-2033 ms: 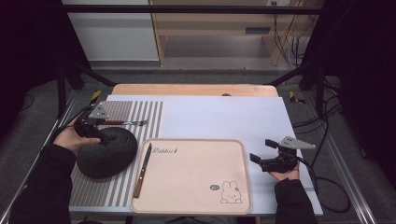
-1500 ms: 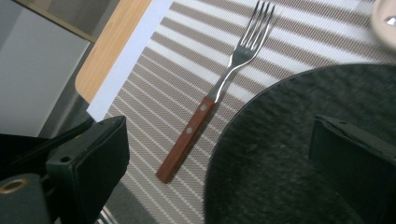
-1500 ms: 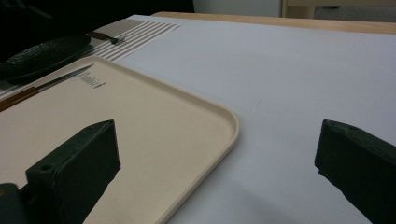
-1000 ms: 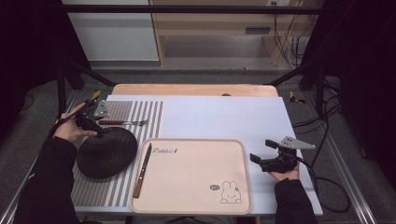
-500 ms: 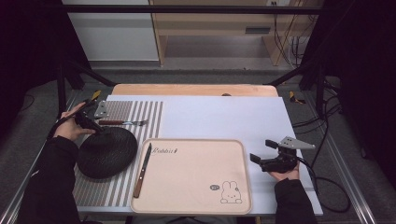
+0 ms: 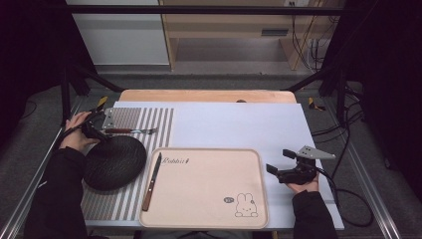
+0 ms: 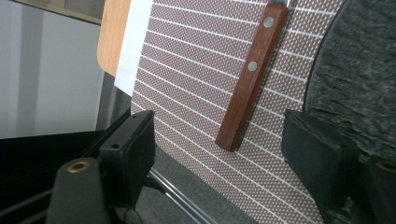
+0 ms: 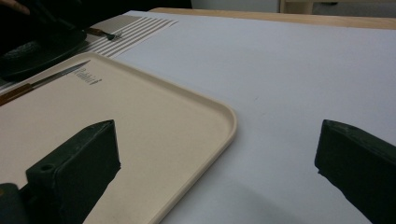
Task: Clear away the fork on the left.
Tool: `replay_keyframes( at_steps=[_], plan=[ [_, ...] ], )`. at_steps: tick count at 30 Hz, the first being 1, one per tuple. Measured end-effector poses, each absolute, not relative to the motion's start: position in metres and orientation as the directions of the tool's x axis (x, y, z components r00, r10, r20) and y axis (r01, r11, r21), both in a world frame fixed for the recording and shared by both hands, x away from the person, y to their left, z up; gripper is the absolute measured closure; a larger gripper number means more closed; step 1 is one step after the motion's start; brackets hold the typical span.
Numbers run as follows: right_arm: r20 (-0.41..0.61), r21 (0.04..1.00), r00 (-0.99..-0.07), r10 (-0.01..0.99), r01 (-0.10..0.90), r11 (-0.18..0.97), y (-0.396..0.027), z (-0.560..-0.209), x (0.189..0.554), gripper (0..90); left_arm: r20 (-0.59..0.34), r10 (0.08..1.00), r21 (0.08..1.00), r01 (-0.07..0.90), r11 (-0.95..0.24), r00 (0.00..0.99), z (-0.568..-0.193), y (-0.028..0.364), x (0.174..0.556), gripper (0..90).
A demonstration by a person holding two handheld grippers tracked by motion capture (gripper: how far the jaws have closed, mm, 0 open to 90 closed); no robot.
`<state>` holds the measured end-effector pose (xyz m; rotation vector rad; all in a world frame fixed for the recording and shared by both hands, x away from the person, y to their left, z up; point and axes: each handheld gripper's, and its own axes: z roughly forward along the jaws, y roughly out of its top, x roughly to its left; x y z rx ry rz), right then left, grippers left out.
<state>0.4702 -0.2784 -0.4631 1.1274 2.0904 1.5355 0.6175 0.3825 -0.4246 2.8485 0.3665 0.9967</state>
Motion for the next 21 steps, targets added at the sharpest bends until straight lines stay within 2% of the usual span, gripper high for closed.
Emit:
replay_keyframes(
  at_steps=[10,21],
  plan=[
    [0.195,0.904,-0.639,0.744,0.411,0.117,-0.278,-0.464,0.470,0.2,0.619,0.155,0.088,0.129,-0.988,0.770,-0.433,0.380,0.621,42.5],
    [0.194,0.905,-0.639,0.744,0.410,0.117,-0.278,-0.464,0.470,0.2,0.615,0.099,0.044,0.091,-0.995,0.782,-0.441,0.371,0.624,50.7]
  ],
)
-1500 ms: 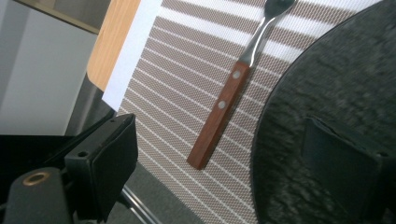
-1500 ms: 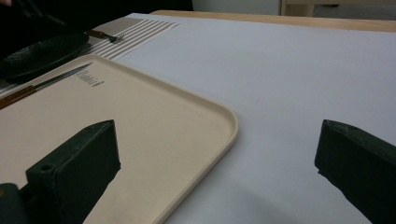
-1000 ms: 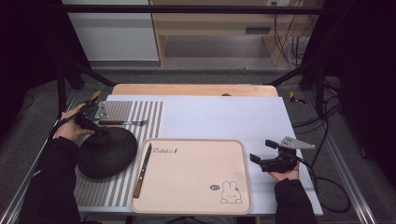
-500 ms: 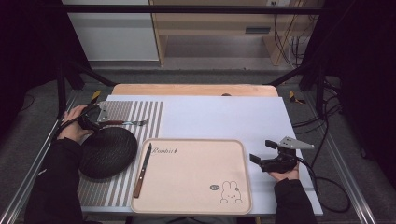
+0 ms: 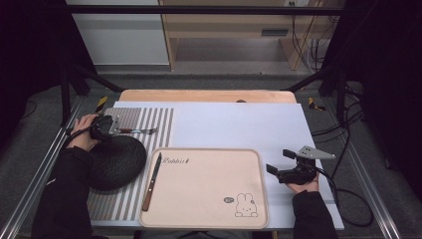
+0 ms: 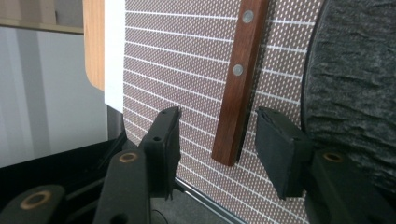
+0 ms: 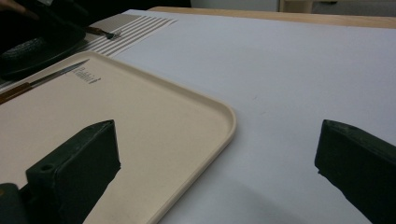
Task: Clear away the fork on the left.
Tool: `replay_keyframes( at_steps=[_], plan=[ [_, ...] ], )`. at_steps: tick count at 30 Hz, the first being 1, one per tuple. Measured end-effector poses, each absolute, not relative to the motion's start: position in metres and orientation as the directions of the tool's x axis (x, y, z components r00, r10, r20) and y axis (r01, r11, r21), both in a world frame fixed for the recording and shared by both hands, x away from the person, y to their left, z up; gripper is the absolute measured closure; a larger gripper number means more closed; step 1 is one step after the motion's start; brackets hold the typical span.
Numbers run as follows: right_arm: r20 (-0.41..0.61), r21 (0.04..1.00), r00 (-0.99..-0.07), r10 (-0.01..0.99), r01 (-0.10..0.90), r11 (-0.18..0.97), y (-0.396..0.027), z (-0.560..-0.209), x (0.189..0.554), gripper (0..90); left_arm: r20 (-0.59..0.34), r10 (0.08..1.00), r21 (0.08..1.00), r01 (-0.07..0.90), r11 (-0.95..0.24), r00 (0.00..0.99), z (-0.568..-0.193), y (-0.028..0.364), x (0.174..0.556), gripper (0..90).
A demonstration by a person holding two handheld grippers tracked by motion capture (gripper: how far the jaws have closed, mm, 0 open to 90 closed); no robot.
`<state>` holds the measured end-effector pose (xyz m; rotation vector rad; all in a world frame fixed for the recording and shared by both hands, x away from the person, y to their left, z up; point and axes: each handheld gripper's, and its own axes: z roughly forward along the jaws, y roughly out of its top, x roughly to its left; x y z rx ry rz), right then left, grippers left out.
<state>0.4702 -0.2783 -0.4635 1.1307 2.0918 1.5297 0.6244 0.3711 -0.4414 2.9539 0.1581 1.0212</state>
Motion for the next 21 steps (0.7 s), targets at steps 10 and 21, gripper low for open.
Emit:
replay_keyframes(
  at_steps=[10,21],
  plan=[
    [0.192,0.907,-0.640,0.744,0.406,0.115,-0.279,-0.463,0.470,0.2,0.618,0.061,0.032,0.052,-0.998,0.784,-0.445,0.361,0.628,55.9],
    [0.193,0.907,-0.641,0.743,0.405,0.114,-0.279,-0.463,0.470,0.2,0.619,0.041,0.049,0.013,-0.999,0.784,-0.449,0.346,0.633,56.9]
  ],
)
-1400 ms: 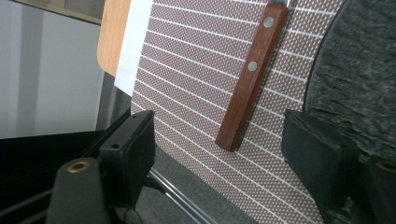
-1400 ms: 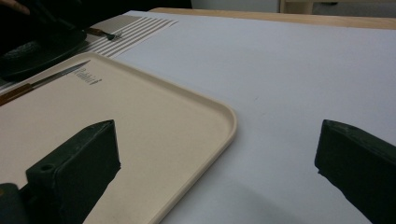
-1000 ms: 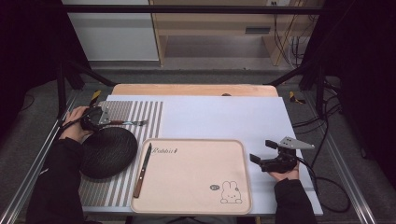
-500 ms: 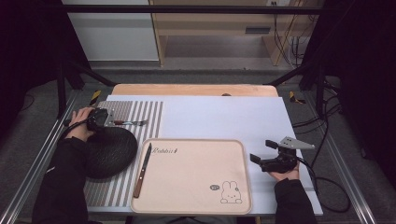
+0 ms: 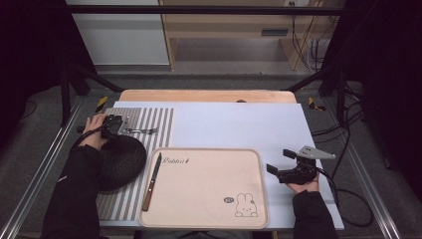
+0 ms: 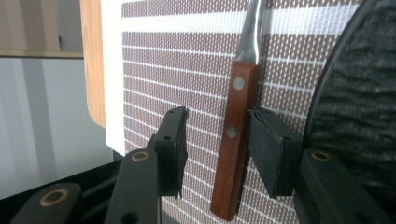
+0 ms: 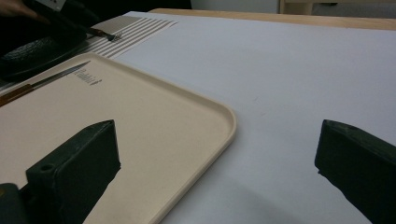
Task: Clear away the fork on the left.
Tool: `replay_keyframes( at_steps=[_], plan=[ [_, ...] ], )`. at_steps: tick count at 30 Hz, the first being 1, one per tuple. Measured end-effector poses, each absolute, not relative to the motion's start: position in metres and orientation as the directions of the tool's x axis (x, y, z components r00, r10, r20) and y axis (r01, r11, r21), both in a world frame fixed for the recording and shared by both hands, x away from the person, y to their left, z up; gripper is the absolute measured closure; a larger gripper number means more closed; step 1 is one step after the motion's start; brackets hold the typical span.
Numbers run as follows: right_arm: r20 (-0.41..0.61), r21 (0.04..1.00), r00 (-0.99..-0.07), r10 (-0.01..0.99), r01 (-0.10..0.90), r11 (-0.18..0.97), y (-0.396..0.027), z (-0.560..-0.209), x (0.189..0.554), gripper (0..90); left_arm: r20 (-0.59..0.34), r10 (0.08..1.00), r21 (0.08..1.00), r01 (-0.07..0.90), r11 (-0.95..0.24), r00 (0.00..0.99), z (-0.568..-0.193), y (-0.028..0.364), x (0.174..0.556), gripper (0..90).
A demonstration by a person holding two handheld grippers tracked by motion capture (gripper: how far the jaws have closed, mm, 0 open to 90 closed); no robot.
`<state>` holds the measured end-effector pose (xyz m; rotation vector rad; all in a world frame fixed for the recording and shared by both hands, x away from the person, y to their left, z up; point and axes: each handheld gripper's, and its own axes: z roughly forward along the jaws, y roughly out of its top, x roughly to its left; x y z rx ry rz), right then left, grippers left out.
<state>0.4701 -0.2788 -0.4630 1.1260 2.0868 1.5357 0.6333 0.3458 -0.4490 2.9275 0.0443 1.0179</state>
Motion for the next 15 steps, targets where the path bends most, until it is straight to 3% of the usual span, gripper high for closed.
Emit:
replay_keyframes(
  at_steps=[15],
  plan=[
    [0.193,0.908,-0.641,0.743,0.404,0.113,-0.2789,-0.4628,0.4700,0.2,0.613,0.012,0.053,-0.025,-0.998,0.790,-0.4534,0.3380,0.6348,63.6]
  ],
)
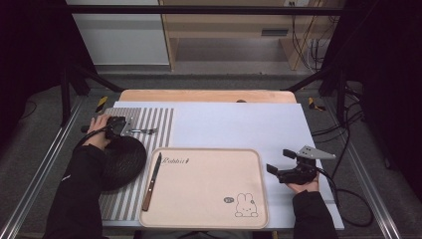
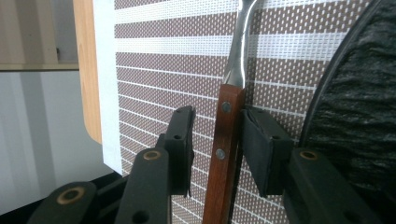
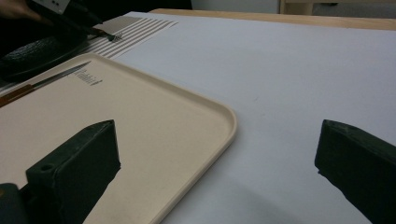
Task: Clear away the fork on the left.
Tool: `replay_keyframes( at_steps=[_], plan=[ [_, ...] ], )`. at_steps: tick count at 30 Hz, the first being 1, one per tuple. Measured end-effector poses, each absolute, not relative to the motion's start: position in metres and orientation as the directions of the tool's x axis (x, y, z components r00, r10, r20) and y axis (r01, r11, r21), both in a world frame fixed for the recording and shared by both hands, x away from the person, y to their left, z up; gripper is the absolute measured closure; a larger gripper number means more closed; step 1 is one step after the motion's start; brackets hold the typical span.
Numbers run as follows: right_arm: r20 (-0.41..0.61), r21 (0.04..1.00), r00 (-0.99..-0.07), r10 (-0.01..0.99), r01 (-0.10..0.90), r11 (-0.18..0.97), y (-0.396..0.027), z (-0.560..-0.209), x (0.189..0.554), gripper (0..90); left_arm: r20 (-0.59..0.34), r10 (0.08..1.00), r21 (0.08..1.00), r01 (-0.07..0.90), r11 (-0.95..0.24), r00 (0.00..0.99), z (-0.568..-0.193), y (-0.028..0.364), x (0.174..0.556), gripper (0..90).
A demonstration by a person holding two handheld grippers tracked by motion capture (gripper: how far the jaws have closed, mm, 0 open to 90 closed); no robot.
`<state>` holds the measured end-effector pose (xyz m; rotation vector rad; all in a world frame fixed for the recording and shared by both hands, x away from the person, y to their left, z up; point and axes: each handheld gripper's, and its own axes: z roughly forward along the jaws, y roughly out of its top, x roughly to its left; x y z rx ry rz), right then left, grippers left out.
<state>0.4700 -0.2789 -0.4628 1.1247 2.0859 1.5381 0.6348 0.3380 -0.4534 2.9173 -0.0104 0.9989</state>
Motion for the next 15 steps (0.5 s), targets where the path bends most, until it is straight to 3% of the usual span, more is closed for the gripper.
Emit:
replay_keyframes(
  at_steps=[15],
  plan=[
    [0.195,0.907,-0.642,0.742,0.405,0.112,-0.2787,-0.4630,0.4702,0.2,0.600,-0.027,0.043,-0.066,-0.997,0.799,-0.4581,0.3361,0.6360,71.9]
  ],
)
